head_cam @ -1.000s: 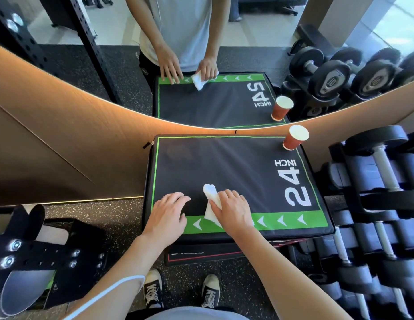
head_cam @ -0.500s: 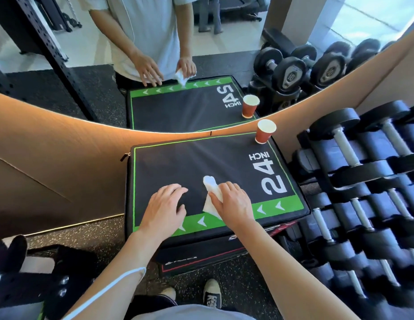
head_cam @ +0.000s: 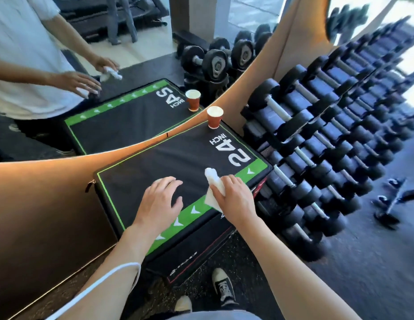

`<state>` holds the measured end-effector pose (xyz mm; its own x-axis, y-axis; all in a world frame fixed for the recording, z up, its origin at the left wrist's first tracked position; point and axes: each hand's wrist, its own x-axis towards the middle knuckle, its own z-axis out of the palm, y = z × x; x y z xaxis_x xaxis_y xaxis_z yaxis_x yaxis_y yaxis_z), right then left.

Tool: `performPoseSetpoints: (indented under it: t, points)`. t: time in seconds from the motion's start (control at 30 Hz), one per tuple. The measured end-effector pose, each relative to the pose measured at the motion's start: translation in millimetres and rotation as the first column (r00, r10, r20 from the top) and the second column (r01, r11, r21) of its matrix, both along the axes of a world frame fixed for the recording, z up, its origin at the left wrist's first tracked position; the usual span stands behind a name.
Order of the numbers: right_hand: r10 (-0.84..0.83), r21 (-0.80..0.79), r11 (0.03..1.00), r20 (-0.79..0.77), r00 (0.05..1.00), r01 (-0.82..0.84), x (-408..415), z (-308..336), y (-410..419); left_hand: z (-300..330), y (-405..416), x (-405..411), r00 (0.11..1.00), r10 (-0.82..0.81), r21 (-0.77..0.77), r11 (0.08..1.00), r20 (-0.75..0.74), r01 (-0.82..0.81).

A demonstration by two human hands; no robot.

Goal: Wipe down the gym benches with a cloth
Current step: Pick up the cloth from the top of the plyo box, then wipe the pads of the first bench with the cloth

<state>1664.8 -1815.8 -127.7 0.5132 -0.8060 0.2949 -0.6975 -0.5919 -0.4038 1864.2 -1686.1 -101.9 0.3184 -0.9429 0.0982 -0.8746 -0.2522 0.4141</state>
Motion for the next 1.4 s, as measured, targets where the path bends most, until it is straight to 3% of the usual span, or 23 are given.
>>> performPoseSetpoints:
  t: [0.47,0.77,1.0,1.2,1.4]
  points:
    - [-0.436,-0.038,0.899,-0.007,0.900,0.436,-150,13,109,14,7,-105,0.919,-0.393,-0.067,0.918,-0.020,0.391]
    - [-0.601,-0.030,0.799,-0.003,0.799,0.600,-302,25,187,19,31,-249,0.822,-0.569,-0.149,0.816,-0.029,0.559]
    - [-0.710,-0.028,0.704,-0.009,0.704,0.710,-455,17,280,17,100,-399,0.761,-0.643,-0.138,0.764,-0.082,0.631]
    - [-0.788,0.017,0.615,0.012,0.615,0.788,-539,6,357,11,157,-494,0.671,-0.736,-0.094,0.677,-0.092,0.730]
    - [-0.880,0.028,0.475,0.050,0.473,0.880,-579,3,414,16,181,-551,0.518,-0.853,-0.077,0.521,-0.055,0.850]
